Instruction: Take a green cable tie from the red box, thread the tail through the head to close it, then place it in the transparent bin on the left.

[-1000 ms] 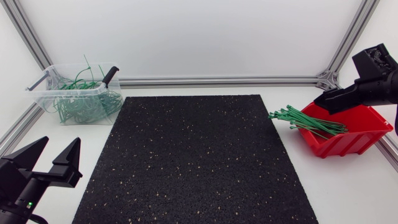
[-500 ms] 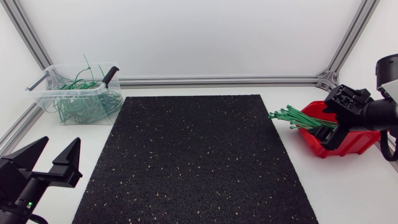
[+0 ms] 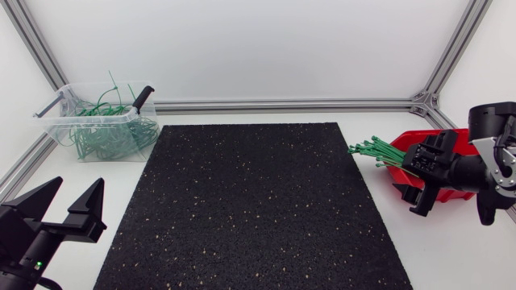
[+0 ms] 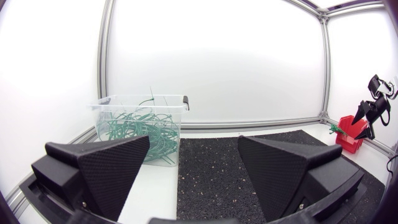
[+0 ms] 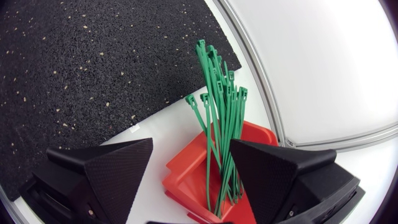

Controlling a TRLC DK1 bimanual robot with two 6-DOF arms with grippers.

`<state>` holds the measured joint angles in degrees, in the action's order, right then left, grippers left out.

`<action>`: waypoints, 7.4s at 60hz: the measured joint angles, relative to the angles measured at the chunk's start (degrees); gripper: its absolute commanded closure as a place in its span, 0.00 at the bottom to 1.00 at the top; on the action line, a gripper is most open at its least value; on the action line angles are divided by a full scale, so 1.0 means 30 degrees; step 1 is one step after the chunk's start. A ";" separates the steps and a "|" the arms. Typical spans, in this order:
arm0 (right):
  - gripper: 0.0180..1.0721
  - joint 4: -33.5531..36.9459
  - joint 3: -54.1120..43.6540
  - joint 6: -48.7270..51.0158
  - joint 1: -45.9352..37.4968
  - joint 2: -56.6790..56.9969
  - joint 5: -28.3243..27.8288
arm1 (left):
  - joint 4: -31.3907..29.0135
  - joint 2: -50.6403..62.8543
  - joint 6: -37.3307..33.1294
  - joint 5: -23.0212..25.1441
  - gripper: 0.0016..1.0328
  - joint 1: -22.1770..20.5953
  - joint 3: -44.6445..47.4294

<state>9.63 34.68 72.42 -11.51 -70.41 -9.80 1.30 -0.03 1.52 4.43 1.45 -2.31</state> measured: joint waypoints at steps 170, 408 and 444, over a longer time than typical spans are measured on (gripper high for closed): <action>0.53 -1.0433 -0.3796 0.1107 0.0816 -0.2725 0.0933 | -0.0066 0.0000 0.0000 -0.0284 0.04 -0.0007 0.0000; 0.94 1.9096 1.3005 -0.6608 0.3461 0.0627 -1.2888 | -0.5617 1.2852 -0.0058 0.2404 0.11 -0.4386 -0.9952; 0.94 1.7223 1.1708 -0.8998 0.7118 -0.0721 -1.4535 | -0.3388 1.7660 -0.2178 0.9530 0.11 -0.7300 -1.1883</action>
<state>61.30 69.80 45.43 9.85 -72.58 -53.41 -8.86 52.95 -5.02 33.01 -20.45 -37.95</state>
